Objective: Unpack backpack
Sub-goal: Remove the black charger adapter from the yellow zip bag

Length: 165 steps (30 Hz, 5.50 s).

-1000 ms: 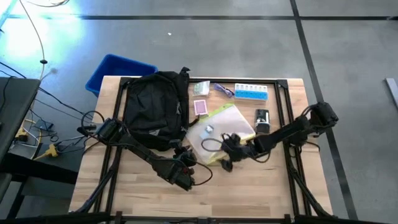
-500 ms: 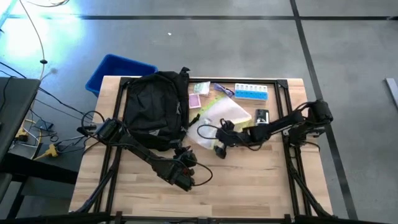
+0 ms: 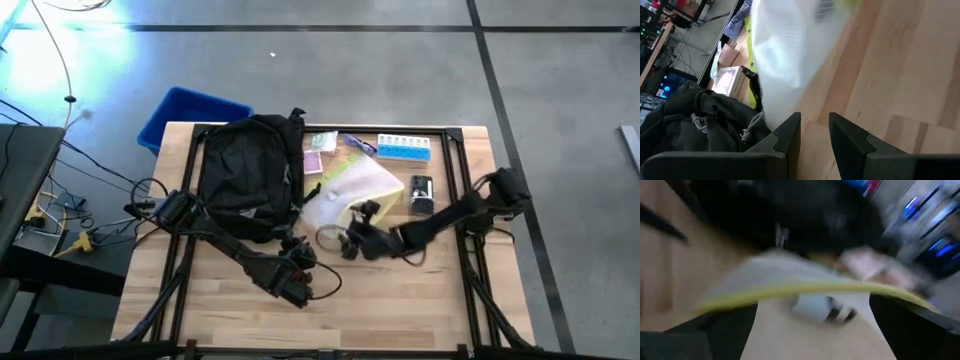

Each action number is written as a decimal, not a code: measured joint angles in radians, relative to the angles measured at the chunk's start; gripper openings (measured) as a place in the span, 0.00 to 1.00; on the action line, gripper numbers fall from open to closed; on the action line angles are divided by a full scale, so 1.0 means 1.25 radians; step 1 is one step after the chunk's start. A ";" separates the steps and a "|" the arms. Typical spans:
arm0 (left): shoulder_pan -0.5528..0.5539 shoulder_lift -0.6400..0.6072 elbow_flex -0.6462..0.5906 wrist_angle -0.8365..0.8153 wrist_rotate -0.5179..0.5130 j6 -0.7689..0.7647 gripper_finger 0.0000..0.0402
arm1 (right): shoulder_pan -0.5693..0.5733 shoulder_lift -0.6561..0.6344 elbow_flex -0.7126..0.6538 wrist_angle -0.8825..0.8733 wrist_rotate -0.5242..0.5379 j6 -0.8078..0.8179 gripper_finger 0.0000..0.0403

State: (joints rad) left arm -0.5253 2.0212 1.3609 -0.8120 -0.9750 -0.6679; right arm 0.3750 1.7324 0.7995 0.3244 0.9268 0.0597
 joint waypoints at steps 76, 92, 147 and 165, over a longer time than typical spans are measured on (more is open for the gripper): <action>-0.009 0.000 0.000 0.004 0.004 0.008 0.21 | 0.069 0.118 0.237 -0.534 0.262 -0.053 0.00; -0.009 0.000 0.000 0.005 0.002 0.008 0.21 | 0.023 0.097 0.375 -0.736 -0.001 0.064 0.46; -0.011 0.000 0.000 0.023 0.014 0.024 0.21 | 0.033 0.070 0.228 -1.078 -0.362 0.642 0.49; -0.011 0.000 0.000 0.028 0.023 0.034 0.21 | -0.188 0.035 0.197 -0.915 -0.635 0.469 0.71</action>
State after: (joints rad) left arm -0.5396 2.0212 1.3609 -0.7771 -0.9466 -0.6259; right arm 0.1397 1.7756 1.0460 -0.8197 0.1332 0.6460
